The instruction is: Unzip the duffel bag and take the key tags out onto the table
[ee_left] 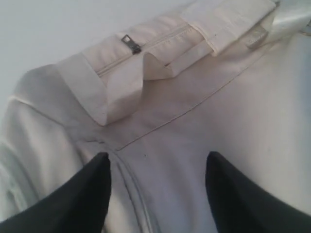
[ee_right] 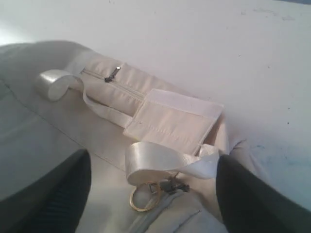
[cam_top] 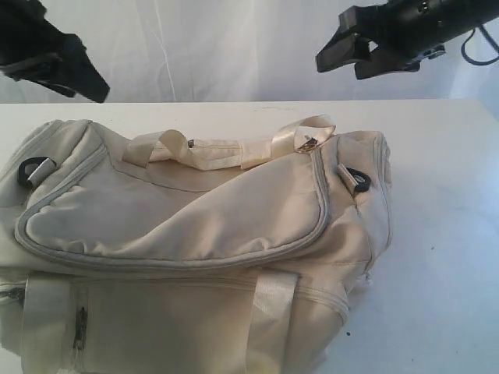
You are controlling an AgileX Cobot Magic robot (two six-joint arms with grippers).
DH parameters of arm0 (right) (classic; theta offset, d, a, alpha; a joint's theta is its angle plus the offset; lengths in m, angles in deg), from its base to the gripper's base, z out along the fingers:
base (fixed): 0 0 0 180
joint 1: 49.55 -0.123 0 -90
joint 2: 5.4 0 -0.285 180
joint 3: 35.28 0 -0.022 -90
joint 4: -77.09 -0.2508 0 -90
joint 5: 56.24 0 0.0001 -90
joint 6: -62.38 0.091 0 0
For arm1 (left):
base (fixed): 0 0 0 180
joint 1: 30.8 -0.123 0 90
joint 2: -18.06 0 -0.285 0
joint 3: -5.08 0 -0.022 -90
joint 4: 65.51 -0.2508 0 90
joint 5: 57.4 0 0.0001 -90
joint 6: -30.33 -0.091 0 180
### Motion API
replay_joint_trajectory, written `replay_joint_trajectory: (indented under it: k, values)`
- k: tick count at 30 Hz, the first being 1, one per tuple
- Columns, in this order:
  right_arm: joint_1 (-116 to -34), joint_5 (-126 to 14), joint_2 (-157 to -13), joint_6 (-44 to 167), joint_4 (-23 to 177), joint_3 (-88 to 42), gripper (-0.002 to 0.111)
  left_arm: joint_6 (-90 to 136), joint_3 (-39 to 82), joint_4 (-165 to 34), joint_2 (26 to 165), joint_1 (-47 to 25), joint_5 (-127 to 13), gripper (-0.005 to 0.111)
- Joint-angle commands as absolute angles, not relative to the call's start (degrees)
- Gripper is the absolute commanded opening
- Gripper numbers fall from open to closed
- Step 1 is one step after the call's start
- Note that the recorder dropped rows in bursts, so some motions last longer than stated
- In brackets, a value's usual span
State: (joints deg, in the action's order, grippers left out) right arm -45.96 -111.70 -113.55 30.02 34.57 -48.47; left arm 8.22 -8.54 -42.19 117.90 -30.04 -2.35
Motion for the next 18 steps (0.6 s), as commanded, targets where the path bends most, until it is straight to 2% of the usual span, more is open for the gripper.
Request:
replay_joint_trajectory:
  k: [1,6,18]
  values:
    - [-50.2,-113.1,-115.4,38.2,44.7,-50.7,0.068,7.3,-17.0,-39.1,128.4,-30.0,4.2,0.06]
    - [-51.9,-114.1,-118.5,39.8,44.7,-51.3,0.068,6.8,-20.7,-38.9,134.2,-29.4,2.1,0.061]
    - [-53.7,-112.0,-126.2,39.8,41.4,-51.3,0.068,0.5,-20.6,-39.2,140.0,-25.3,-3.8,0.061]
